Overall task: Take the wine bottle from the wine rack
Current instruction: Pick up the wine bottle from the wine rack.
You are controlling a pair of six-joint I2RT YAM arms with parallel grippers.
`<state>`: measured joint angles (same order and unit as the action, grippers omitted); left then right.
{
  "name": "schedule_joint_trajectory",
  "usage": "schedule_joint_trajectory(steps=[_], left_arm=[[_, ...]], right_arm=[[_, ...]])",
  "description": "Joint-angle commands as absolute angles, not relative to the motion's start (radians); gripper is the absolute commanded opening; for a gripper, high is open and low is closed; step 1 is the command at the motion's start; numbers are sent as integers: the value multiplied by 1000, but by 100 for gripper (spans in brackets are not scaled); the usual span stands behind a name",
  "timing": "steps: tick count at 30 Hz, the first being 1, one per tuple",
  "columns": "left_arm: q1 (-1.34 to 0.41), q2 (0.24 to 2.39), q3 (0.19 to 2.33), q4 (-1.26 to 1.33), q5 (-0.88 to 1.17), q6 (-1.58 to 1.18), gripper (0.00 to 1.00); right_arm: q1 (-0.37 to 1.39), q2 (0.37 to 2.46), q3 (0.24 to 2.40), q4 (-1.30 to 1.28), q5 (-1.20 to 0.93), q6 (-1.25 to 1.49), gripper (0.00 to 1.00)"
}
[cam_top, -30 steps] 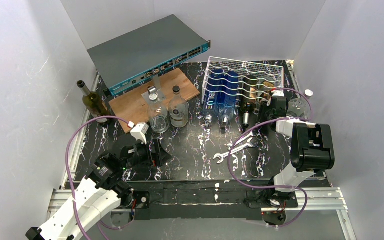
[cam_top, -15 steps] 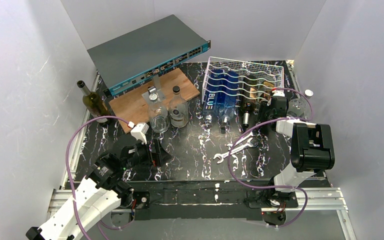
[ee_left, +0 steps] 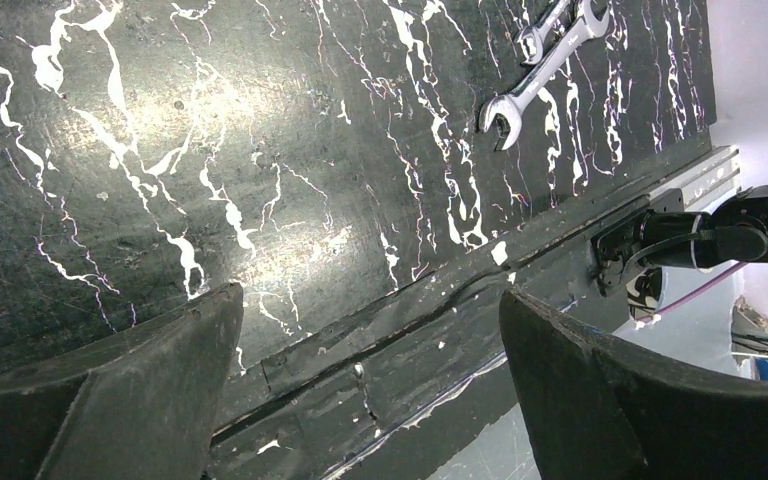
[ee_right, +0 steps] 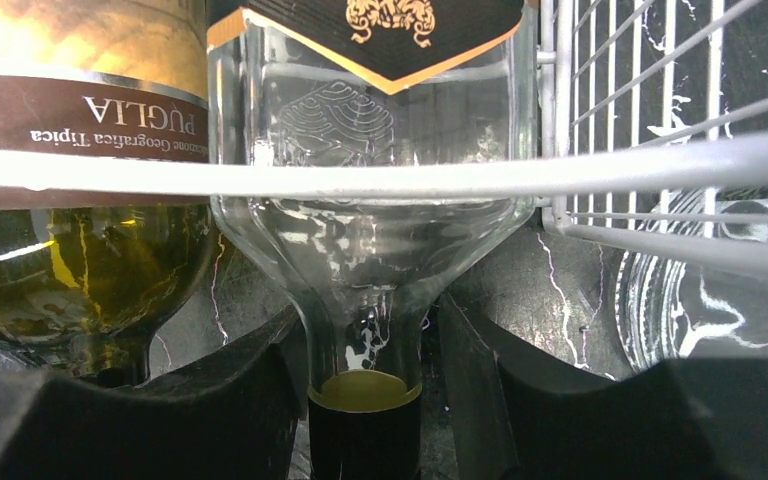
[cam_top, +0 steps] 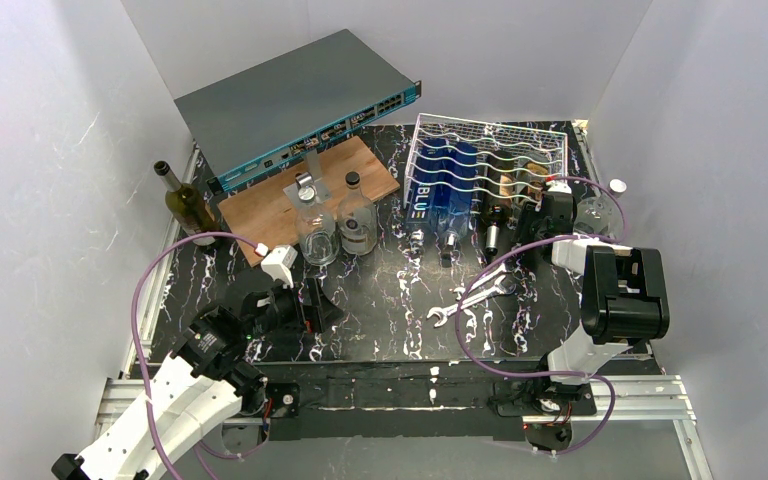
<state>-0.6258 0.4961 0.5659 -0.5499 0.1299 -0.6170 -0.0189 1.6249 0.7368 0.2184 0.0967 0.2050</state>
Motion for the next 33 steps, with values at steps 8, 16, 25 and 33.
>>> schedule_joint_trajectory(steps=[8, 16, 25, 33], left_arm=[[-628, 491, 572, -560, 129, -633, 99], [-629, 501, 580, -560, 133, -638, 99], [-630, 480, 569, -565, 133, -647, 99], [-629, 484, 578, -570, 134, -645, 99]], right_arm=[[-20, 1635, 790, 316, 125, 251, 55], [-20, 1600, 775, 331, 104, 261, 53], [-21, 1605, 786, 313, 111, 261, 58], [-23, 1651, 803, 301, 106, 250, 47]])
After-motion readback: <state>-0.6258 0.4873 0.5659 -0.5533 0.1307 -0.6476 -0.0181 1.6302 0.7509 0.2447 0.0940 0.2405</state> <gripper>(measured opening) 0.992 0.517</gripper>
